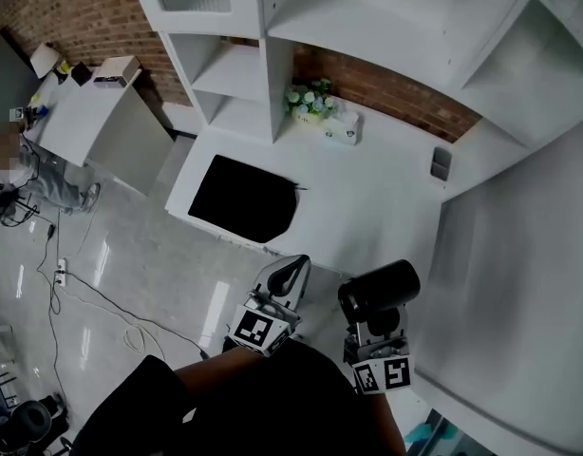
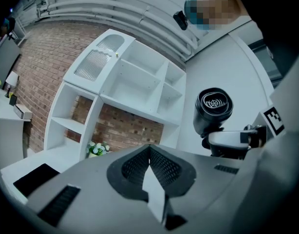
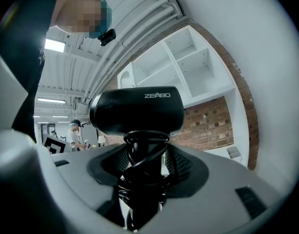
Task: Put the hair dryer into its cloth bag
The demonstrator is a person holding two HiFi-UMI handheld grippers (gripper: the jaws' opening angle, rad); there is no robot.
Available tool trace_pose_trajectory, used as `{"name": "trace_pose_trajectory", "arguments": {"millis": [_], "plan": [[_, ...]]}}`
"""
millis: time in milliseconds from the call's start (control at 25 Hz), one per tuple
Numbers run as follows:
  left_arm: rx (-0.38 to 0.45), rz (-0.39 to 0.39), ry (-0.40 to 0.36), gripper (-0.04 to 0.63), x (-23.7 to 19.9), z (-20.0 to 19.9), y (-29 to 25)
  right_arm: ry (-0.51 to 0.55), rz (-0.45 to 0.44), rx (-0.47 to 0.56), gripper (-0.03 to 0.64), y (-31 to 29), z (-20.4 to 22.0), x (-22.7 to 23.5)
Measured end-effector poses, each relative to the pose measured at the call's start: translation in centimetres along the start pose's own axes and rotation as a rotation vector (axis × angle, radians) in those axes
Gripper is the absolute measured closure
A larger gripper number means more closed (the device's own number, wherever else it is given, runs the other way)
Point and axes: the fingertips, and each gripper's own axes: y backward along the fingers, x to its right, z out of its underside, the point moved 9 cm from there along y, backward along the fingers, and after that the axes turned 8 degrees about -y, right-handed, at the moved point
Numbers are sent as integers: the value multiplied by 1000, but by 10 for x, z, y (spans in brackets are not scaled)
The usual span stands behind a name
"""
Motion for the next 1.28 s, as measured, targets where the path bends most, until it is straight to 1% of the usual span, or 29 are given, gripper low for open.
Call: {"name": "trace_pose_trajectory", "arguments": {"millis": [160,280,360,440,560,760,920,1000,1120,1200,1280], "plan": [[-7,9,-19,578,-31,-1,-14,6,4,-12,374,-37,-1,-1],[-20,-12,-3,578,-53,2,-23,7,-4,-15,374,-63,1,-4],[-27,0,-6,578,-65,0,-31,3,-6,-17,374,-81,1,-7],[-33,19,-31,578,-75,-2,-35,-8,-9,-24,374,-98,4,-11],[-71,41,-45,578,-91,8,-38,-19,-8,-28,374,-118,10,-16],[-189,49,-53,578,-124,33,-40,-22,24,-31,374,-138,15,-24],[-256,63,-68,578,-143,52,-44,-35,51,-42,374,-150,20,-27],[-311,83,-108,578,-149,67,-48,-34,65,-63,374,-152,25,-27],[-420,102,-198,578,-154,93,-49,-19,82,-90,374,-152,30,-26],[-475,104,-220,578,-162,108,-51,-17,83,-99,374,-159,34,-23],[-504,113,-222,578,-168,120,-57,-11,84,-104,374,-166,35,-19]]}}
